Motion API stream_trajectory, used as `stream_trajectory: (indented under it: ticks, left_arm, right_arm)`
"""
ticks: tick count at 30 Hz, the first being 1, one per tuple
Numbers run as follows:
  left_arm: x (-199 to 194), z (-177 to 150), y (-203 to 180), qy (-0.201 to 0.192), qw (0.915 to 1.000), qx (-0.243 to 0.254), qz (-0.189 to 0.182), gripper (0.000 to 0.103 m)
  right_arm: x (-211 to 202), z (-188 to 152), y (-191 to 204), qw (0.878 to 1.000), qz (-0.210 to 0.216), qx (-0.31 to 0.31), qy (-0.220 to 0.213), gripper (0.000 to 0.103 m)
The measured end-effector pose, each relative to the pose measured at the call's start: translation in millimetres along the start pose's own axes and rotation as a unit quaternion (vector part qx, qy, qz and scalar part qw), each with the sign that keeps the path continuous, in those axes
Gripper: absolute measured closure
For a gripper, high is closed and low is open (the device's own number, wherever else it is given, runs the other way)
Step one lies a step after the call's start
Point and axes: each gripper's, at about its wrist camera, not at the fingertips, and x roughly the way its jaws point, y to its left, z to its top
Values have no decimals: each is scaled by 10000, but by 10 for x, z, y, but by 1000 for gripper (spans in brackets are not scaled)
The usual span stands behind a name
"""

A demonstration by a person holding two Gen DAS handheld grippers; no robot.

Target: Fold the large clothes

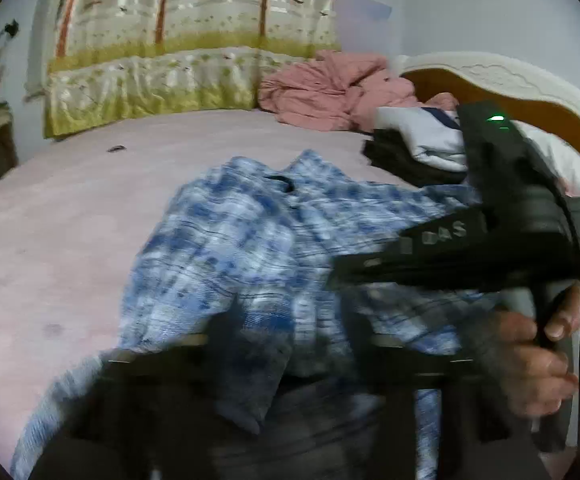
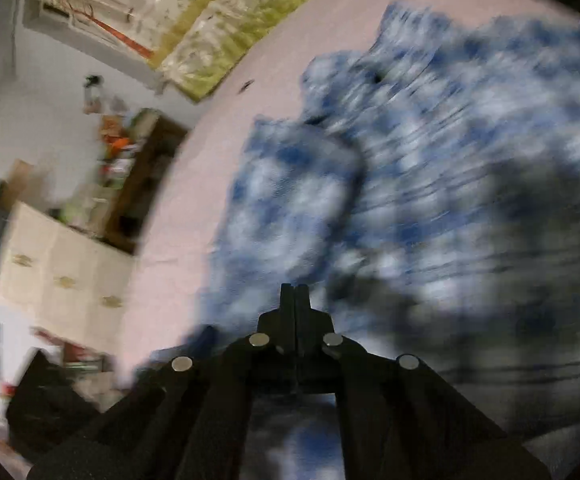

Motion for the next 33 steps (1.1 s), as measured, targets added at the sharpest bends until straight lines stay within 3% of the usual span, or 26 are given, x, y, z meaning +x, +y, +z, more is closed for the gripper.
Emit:
stream_trajectory:
  ticks: [2,4,5,6,7,8,9,11,14,16,18,19,20,23,26,28,30,33]
  left_arm:
    - [-22,22,30,35,9989,174,443,34]
    - [74,24,64,343,9899,530,1272,34]
    - [120,10,82,446,9846,658,1560,34]
    - [186,-25,146,580,9741,802,2033,34]
    - [244,-58,259,689,9613,806,2544,34]
    - [260,-76,389,739,9547,629,2812,34]
    - [235,-73,520,739,9544,353,2870,34]
    - [92,-54,878,584,9547,-451,2884,34]
    - [-71,-74,1197,425,9496,-881,2979,36]
    - [-144,-86,1266,321,9603,-943,2604,36]
    - [-228,-83,1219,134,9736,-855,2114,36]
    - [-274,-63,1138,12,9807,-698,1828,35]
    - [-313,-41,1054,-68,9861,-537,1569,35]
    - [-343,67,709,-189,9965,-29,813,35]
    - [-219,137,379,75,9988,377,298,27]
    - [-16,162,193,378,9966,666,317,23]
    - [219,128,78,728,9914,855,674,23]
    - [425,50,200,1042,9854,595,1209,28]
  right_arm:
    - [-84,5,9,9980,-469,-346,-246,101]
    - [-111,13,-3,9968,-599,-481,-212,98]
    - [-109,29,-11,9969,-591,-507,-116,92]
    - [-64,37,-3,9965,-611,-563,21,83]
    - [-49,42,9,9961,-599,-635,94,62]
    - [-30,42,35,9953,-621,-733,115,52]
    - [-14,39,68,9944,-634,-836,113,52]
    - [62,39,116,9933,-635,-945,204,52]
    - [262,6,144,9911,-676,-982,599,50]
    - [381,-2,207,9886,-776,-1123,632,48]
    - [446,11,255,9876,-863,-1188,552,56]
    - [465,30,265,9879,-890,-1159,520,90]
    - [474,47,256,9887,-886,-1091,529,100]
    - [278,92,217,9914,-802,-1030,124,100]
    - [-56,147,209,9880,-895,-1182,-433,100]
    - [-220,188,201,9868,-884,-1240,-545,100]
    - [-315,208,205,9839,-998,-1368,-571,100]
    - [-490,219,260,9706,-1440,-1739,-833,100]
